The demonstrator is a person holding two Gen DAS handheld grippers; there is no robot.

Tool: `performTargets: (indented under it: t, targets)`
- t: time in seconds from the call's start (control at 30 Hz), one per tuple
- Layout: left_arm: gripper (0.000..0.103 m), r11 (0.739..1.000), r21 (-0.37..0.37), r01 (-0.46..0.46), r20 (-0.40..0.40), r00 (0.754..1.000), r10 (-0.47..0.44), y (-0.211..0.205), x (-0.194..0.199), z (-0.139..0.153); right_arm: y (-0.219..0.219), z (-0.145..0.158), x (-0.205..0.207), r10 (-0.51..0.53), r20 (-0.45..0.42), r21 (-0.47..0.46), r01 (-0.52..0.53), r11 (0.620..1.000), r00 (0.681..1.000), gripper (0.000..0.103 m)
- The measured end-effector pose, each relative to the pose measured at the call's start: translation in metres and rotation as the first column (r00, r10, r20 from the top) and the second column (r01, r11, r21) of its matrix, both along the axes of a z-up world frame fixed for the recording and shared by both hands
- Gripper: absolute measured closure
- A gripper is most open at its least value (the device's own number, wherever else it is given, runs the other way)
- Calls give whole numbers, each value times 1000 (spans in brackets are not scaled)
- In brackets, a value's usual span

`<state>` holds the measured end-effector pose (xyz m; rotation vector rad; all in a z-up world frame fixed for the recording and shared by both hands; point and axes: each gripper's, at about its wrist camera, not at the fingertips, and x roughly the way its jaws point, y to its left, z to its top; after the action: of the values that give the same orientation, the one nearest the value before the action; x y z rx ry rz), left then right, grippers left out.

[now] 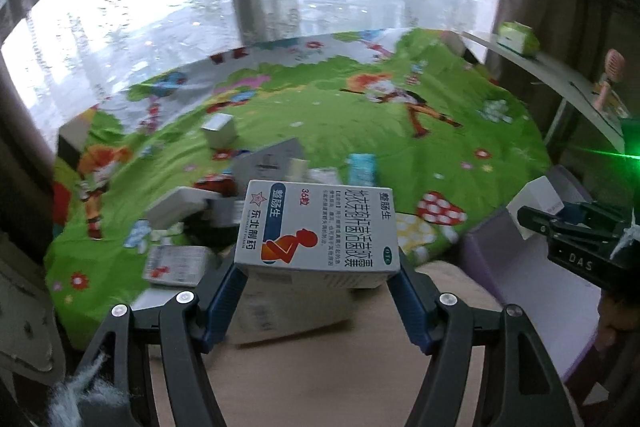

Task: Organize rigid objects
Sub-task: 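Carry the JIYIN MUSIC box into the purple storage box and release with the right gripper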

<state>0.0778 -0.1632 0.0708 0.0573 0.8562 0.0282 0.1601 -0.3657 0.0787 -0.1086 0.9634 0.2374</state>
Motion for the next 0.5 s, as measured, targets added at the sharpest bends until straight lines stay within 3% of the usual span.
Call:
performTargets:
  t: [0.17,0.5]
  targets:
    - [33,992,-76,102,-40,994,-106,-31,2,-8,-30,1,-12,-59,2,-19,59,998,998,58]
    - [33,934,-217,286,-99,945,-312,-93,6,-24,-87,2,-29,-174,8,-48,175,983,985,58]
